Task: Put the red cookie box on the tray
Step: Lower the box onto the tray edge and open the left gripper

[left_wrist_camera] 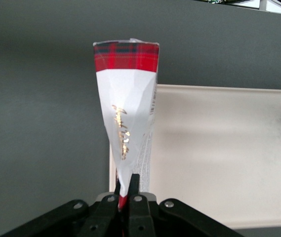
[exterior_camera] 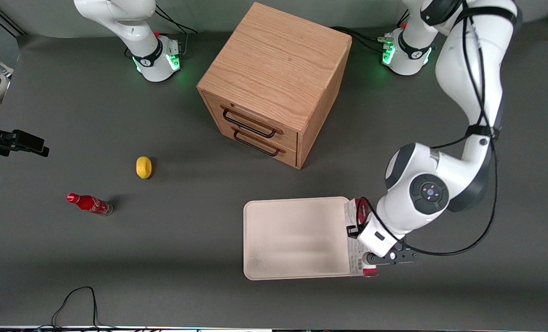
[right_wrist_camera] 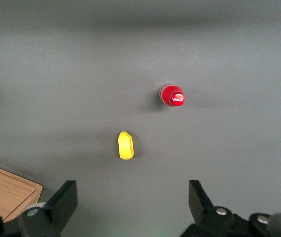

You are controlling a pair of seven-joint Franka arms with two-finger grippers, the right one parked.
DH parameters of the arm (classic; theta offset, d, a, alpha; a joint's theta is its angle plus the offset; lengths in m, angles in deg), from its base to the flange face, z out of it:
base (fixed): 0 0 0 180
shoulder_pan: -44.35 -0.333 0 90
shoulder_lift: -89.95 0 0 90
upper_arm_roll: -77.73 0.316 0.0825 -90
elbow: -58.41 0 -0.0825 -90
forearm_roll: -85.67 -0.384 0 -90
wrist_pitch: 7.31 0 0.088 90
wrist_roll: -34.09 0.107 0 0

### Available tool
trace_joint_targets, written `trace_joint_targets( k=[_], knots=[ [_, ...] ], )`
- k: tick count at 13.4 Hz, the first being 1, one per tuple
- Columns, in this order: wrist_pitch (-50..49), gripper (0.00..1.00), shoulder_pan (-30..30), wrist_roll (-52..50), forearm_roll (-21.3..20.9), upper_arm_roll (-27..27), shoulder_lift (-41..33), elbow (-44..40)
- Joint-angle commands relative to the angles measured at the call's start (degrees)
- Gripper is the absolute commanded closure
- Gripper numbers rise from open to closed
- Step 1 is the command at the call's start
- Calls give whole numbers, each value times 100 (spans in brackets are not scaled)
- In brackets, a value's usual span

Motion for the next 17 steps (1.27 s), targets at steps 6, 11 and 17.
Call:
trace_joint_targets(
  k=[6, 11, 17],
  knots=[
    [438, 100, 578, -635, -34, 505, 688, -502],
    [642, 100, 587, -697, -51, 628, 811, -440],
    [642, 62, 552, -706, -60, 629, 812, -343]
  ],
)
